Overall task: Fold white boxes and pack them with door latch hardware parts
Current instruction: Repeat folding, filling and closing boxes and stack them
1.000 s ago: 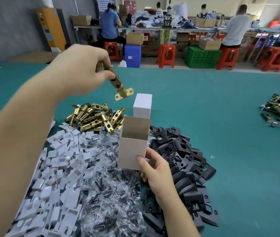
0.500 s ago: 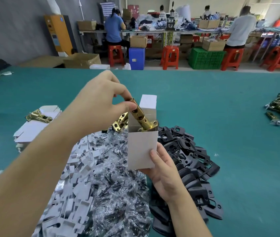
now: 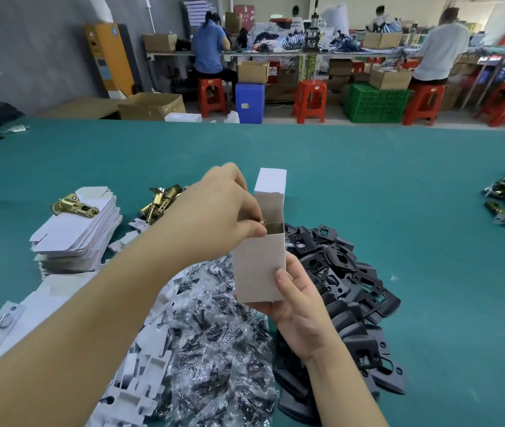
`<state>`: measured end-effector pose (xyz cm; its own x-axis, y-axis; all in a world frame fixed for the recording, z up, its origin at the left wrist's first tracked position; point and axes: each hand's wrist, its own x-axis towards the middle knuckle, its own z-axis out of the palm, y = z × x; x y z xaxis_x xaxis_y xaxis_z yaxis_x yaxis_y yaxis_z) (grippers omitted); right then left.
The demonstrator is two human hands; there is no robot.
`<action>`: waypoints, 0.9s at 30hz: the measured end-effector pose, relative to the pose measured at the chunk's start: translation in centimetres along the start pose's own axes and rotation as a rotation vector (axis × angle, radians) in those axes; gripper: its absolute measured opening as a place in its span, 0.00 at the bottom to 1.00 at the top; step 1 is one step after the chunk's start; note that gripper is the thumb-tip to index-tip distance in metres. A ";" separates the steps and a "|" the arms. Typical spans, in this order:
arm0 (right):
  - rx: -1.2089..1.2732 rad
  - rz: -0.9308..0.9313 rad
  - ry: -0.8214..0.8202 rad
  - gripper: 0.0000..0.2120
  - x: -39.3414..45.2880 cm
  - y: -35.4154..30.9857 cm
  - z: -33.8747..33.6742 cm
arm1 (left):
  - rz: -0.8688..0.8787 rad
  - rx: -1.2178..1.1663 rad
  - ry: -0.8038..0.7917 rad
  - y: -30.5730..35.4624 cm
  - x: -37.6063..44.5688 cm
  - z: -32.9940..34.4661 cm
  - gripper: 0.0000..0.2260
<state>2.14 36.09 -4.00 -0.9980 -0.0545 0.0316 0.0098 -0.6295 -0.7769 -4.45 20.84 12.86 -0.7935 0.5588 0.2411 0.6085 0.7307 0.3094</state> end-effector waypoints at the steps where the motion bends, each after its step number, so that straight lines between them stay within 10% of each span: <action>1: -0.009 0.000 0.000 0.23 0.0 0.0 0.0 | -0.001 -0.018 -0.006 -0.1 0.1 0.4 0.04; 23: -0.354 -0.009 0.186 0.22 0.5 1.3 -0.2 | -0.567 0.247 -0.185 -16.3 -2.4 5.1 0.08; 27: -0.338 -0.001 0.180 0.22 0.5 1.3 -0.4 | -0.627 0.221 -0.219 -17.9 -3.0 7.0 0.21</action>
<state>1.62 35.53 -5.23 -0.9933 0.1018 -0.0552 0.0178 -0.3369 -0.9414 -12.93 8.85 0.15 -0.9913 0.0552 -0.1195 0.0396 0.9908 0.1293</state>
